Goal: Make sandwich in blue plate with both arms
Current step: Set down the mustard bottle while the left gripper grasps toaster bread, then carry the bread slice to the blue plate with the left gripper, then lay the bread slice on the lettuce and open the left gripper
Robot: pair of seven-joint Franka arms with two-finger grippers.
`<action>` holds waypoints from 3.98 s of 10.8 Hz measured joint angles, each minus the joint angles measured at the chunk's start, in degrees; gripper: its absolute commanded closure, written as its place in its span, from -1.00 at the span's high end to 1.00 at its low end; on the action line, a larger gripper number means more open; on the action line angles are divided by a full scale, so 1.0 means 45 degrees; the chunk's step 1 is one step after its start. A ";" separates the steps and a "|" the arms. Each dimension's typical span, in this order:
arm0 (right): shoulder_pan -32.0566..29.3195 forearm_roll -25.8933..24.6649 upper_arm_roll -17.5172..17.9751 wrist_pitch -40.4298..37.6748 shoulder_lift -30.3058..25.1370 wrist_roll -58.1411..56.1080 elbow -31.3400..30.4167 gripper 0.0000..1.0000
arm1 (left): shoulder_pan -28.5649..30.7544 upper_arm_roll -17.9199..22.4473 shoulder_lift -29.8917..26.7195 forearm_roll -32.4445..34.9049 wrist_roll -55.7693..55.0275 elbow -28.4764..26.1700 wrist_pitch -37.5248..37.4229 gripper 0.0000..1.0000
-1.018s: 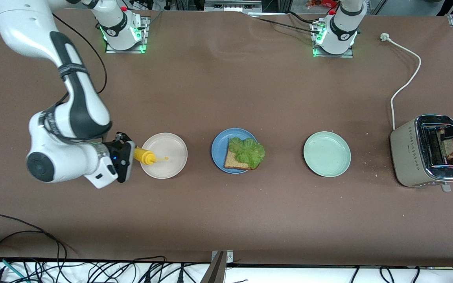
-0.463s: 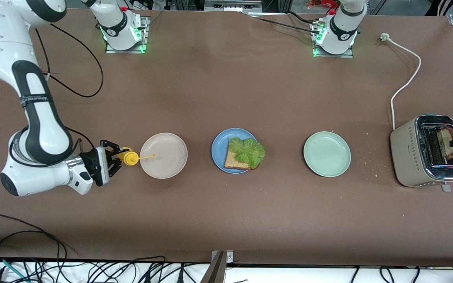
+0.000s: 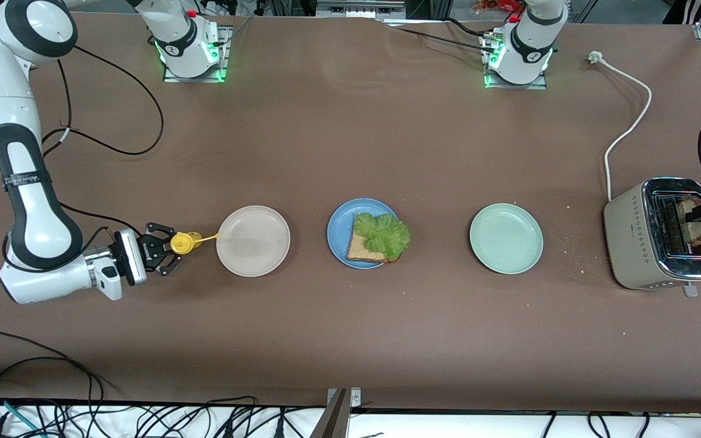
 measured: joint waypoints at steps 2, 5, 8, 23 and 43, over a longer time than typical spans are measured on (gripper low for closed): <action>-0.0400 0.0000 0.0436 0.0010 0.0839 -0.0869 0.0276 -1.00 | -0.0018 0.0011 -0.0042 0.0056 -0.0051 0.0082 -0.0089 -1.00; -0.0568 0.0000 0.0497 0.0017 0.1449 -0.1842 0.0455 -1.00 | -0.0008 0.0023 -0.0526 0.0058 0.0135 0.0569 -0.0502 -1.00; -0.0861 -0.0087 0.0498 0.0051 0.1943 -0.2664 0.0734 -1.00 | -0.0218 -0.0715 -0.1956 0.0058 0.0698 0.1000 -0.1850 -1.00; -0.1315 -0.0886 0.0093 0.0349 0.1378 -0.3499 0.1262 1.00 | -0.7882 -0.1581 0.2609 -1.2363 -0.2072 0.1372 -0.0857 -1.00; 0.5104 -0.1560 -0.6727 -0.0081 -1.0965 1.5403 -0.3145 1.00 | -0.7558 -0.1325 0.3180 -0.8161 -0.0768 0.1805 0.0846 1.00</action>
